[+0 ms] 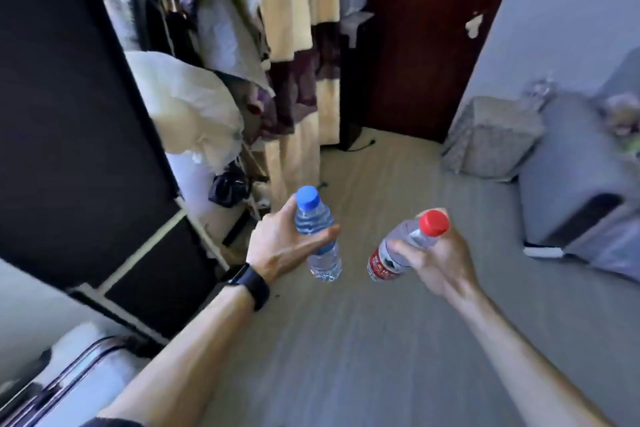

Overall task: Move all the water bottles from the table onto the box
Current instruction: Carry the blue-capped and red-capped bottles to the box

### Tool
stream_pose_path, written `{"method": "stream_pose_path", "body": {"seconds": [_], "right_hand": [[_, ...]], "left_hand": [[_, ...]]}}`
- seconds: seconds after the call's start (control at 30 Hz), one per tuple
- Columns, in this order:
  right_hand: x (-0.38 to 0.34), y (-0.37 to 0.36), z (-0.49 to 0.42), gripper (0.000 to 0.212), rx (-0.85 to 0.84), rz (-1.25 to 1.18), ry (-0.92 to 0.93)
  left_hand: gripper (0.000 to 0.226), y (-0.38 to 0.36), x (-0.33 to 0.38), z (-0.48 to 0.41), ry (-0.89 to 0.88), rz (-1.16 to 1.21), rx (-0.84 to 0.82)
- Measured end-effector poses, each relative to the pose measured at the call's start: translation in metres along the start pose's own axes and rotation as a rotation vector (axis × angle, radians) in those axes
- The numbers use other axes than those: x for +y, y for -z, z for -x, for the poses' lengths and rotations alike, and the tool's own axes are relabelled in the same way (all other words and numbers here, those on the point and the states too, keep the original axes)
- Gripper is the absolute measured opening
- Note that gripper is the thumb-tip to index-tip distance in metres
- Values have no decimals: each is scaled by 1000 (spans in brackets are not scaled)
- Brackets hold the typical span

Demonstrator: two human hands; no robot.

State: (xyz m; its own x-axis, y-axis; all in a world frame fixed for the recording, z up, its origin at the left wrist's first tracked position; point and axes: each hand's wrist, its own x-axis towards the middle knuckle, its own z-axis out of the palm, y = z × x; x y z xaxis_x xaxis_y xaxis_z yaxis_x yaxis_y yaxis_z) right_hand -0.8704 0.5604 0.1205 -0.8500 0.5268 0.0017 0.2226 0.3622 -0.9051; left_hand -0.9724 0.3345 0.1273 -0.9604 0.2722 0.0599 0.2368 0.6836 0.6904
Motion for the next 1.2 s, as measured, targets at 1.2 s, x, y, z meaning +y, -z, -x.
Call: {"method": "stream_pose_path", "body": {"seconds": [1.2], "right_hand": [[185, 336, -574, 52, 416, -31, -370]], "left_hand": [[43, -431, 374, -578, -95, 282, -517]]}}
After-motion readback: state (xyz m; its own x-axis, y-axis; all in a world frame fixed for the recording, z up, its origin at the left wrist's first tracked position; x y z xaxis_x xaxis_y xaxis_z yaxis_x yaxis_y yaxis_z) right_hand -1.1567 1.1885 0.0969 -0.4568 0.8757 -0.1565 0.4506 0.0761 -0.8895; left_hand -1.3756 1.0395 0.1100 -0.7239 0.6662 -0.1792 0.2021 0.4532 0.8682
